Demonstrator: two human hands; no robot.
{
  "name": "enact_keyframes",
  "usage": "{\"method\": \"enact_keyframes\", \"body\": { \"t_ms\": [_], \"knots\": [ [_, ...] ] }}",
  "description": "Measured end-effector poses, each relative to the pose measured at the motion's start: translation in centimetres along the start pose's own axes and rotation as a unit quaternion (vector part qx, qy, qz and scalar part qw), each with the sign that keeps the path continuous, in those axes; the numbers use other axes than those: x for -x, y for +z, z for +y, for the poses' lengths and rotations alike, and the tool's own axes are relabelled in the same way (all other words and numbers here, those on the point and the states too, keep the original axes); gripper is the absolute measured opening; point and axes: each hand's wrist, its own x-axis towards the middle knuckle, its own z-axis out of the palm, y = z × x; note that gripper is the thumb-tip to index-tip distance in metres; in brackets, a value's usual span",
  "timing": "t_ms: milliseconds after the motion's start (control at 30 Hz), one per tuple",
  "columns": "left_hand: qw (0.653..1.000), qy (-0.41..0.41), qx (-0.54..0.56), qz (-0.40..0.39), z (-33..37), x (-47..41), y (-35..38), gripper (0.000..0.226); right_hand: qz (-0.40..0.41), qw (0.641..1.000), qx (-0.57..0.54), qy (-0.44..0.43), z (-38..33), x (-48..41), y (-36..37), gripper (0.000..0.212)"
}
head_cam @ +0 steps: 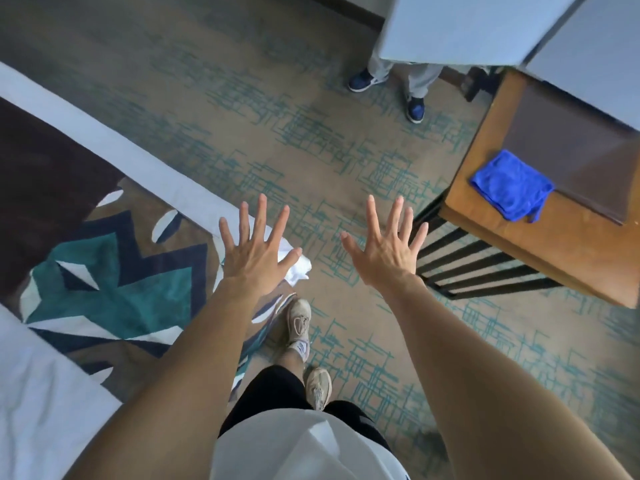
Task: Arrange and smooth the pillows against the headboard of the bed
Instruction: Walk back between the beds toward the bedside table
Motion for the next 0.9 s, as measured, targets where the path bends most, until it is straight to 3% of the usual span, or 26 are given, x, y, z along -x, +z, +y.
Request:
{"method": "enact_keyframes", "body": {
  "t_ms": [500, 900],
  "knots": [
    [0.995, -0.079, 0.057, 0.029, -6.8, -13.7, -4.9, 0.083, 0.013, 0.995, 0.012, -0.098, -11.0, -16.9, -6.0, 0.086],
    [0.972, -0.213, 0.064, 0.073, -8.7, -23.1, -7.5, 0.085, 0.013, 0.969, 0.065, -0.239, -16.2, -30.9, -9.2, 0.085]
  ]
}}
